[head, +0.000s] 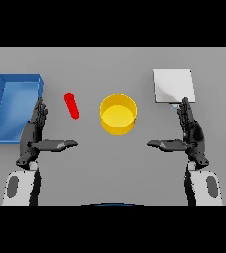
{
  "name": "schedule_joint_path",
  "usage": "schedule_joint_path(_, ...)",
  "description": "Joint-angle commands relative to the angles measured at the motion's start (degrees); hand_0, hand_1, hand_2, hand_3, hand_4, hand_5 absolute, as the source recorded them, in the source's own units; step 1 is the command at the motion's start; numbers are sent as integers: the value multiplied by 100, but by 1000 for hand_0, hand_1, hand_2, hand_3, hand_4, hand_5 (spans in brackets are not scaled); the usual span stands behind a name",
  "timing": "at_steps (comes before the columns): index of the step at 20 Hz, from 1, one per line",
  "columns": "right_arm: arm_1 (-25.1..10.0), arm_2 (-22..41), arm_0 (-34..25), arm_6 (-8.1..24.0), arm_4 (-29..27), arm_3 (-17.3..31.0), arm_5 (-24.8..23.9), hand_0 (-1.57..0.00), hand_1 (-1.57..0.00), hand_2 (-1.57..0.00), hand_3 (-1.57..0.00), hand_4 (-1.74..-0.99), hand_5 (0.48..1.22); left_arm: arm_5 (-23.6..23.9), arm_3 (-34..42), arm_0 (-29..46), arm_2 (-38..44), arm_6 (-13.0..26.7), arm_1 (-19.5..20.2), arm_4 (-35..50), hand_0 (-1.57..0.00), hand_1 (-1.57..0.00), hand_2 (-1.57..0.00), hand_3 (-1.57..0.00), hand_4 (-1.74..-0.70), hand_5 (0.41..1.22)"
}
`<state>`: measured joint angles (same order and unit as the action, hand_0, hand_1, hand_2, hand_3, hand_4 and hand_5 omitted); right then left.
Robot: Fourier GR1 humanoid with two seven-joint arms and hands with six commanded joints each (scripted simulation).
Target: Pick up the red beaker and tilt it to pour out 1 green nut into yellow bowl. Pick up the yellow bowl and place it on the metallic measuring scale.
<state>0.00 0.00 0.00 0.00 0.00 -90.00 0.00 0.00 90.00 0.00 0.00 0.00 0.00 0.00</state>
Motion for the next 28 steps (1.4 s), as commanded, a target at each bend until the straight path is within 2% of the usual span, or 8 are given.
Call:
schedule_joint_path(1,12,10,1,-1,6,-2,-11,1,1,1,1,-1128,660,4,1,0,1,-1,0,3,1,1,1,1,-1093,623)
schedule_joint_path(6,122,122,60,-45,109,-51,-73,1,1,1,1,-1128,660,-16,-46,-12,32,42,34,27,1,1,1,1,-1093,623)
schedule_joint_path(8,-92,667,446,-790,1158,-378,-296,1,1,1,1,-1128,663,19,419,501,-387,-340,127,-526,1,1,1,1,-1094,620)
schedule_joint_path(9,-103,830,537,-780,1463,-499,-386,1,1,1,1,-1127,664,54,613,653,-495,-388,138,-667,1,1,1,1,-1094,618)
schedule_joint_path(13,-168,894,632,-635,1714,-639,-487,1,1,1,1,-1112,659,146,822,695,-668,30,144,-935,1,1,1,1,-1096,616)
schedule_joint_path(16,-107,946,661,-598,1671,-683,-432,1,1,1,1,-1123,653,195,533,418,-631,178,186,-1051,1,1,1,1,-1090,612)
schedule_joint_path(24,-102,856,576,-545,1403,-713,-295,1,1,1,1,-1204,661,403,-910,-704,-330,-248,144,-1134,1,1,1,1,-1153,636)
schedule_joint_path(28,-119,795,576,-690,1390,-671,-342,1,1,1,1,-1230,666,444,-1676,-1260,-146,-466,125,-1084,1,1,1,1,-1163,631)
